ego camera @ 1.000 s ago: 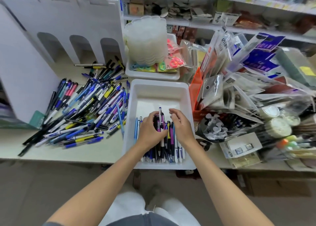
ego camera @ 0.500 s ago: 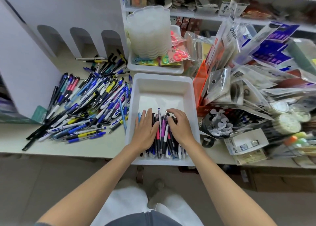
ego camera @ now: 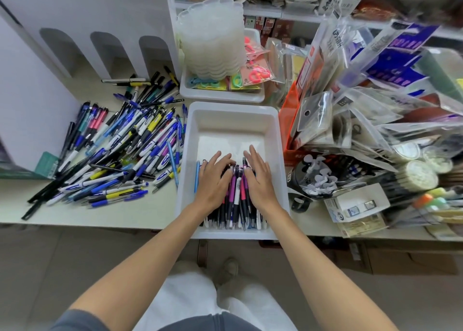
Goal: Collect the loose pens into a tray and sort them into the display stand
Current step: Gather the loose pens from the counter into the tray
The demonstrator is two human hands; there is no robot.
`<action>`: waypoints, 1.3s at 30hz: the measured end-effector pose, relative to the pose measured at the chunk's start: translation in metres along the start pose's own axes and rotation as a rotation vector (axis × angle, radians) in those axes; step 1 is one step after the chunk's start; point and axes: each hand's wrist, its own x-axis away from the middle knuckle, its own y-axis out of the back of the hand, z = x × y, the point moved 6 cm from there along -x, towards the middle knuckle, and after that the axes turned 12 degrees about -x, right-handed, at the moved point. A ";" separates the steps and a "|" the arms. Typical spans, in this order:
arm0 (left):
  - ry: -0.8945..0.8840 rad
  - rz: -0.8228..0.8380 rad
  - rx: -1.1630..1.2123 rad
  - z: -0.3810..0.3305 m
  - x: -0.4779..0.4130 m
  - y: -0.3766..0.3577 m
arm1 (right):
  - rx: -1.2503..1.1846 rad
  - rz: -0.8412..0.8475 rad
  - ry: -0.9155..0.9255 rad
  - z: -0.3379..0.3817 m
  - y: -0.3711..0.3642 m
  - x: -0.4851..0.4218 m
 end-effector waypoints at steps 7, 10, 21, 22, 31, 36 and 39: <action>0.060 -0.025 0.025 0.007 0.006 0.000 | -0.078 -0.134 0.021 -0.007 0.006 0.011; 0.013 0.012 -0.147 0.008 0.007 -0.007 | -0.005 -0.068 -0.087 -0.015 -0.002 0.012; -0.066 0.054 -0.360 0.004 0.003 -0.009 | 0.037 -0.006 -0.140 -0.018 -0.003 0.018; -0.064 0.064 -0.360 0.005 0.003 -0.009 | 0.010 -0.006 -0.149 -0.017 -0.003 0.019; 0.041 -0.082 -0.073 -0.003 0.000 0.019 | 0.082 -0.086 -0.018 0.017 0.009 0.007; 0.083 -0.221 -0.027 -0.004 -0.010 0.066 | 0.090 -0.137 0.109 0.057 -0.005 -0.019; 0.132 -0.300 -0.005 0.017 -0.019 0.103 | 0.087 -0.110 0.170 0.082 -0.030 -0.034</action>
